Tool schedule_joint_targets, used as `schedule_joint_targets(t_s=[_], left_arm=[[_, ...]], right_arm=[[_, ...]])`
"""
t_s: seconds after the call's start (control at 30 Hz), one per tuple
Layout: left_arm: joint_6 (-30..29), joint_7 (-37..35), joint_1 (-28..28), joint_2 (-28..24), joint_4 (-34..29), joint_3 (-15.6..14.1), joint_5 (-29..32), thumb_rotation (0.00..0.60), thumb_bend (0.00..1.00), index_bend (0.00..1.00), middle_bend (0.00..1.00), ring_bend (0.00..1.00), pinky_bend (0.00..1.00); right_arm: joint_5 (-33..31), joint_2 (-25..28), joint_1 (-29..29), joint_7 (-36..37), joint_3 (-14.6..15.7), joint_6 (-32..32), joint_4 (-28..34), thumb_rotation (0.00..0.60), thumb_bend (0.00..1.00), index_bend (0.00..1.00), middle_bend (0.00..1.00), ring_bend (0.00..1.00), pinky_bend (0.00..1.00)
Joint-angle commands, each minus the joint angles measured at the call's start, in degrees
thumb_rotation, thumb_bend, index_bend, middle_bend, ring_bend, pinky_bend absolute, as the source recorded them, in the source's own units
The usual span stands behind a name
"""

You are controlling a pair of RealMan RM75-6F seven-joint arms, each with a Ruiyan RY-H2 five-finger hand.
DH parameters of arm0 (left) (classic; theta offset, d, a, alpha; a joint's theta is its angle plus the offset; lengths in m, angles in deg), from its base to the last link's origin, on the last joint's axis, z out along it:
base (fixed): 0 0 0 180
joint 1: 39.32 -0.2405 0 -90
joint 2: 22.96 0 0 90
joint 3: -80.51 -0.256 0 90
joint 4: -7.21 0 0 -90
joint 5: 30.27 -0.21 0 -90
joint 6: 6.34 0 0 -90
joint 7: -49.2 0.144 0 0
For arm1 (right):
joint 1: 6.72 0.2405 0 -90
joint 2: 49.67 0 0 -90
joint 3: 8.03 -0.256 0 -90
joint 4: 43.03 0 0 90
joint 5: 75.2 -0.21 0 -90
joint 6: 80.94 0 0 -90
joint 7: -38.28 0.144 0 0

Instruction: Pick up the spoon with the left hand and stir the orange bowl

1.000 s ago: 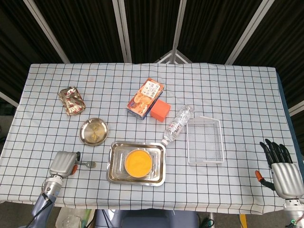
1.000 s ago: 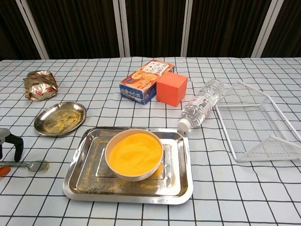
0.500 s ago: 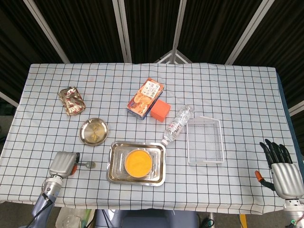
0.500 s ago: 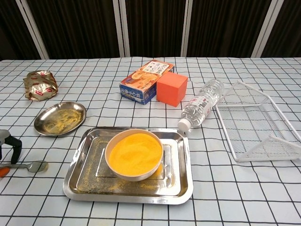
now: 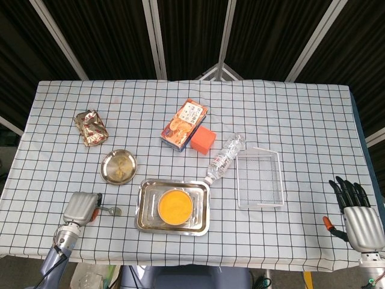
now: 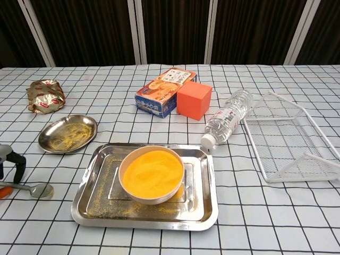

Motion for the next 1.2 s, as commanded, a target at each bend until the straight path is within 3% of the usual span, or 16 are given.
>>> schedule_joint_targets(t_s=[0.03,0.33,0.73,1.2], left_arm=[[-0.6,0.1,0.1,-0.4,-0.9,0.1,-0.6,0.600,0.56,0.53,0.99,0.88,0.92],[-3.3,2.8,1.9,-2.3,-9.4,3.1,-1.9,0.600,0.58,0.55,0.99,0.88,0.92],[-3.8,16.4,8.2,-1.1,-18.4,8.0,3.2,0.600,0.58,0.55,0.99,0.88,0.92],[-7.7,34.7,17.6,10.1,-21.9,10.4,16.1,0.600,0.58,0.54,0.99,0.88,0.92]], right_arm=[[0.0,0.0,0.0,0.0,0.0,0.0,0.0,0.600,0.36,0.00,0.00,0.00,0.00],[-0.2,0.0,0.0,0.0,0.0,0.1,0.1,0.600,0.36,0.00,0.00,0.00,0.00],[-0.4,0.1,0.1,0.4,-0.1,0.5,0.2,0.600,0.36,0.00,0.00,0.00,0.00],[-0.8,0.4,0.3,1.4,-0.1,1.1,0.5,0.600,0.36,0.00,0.00,0.00,0.00]])
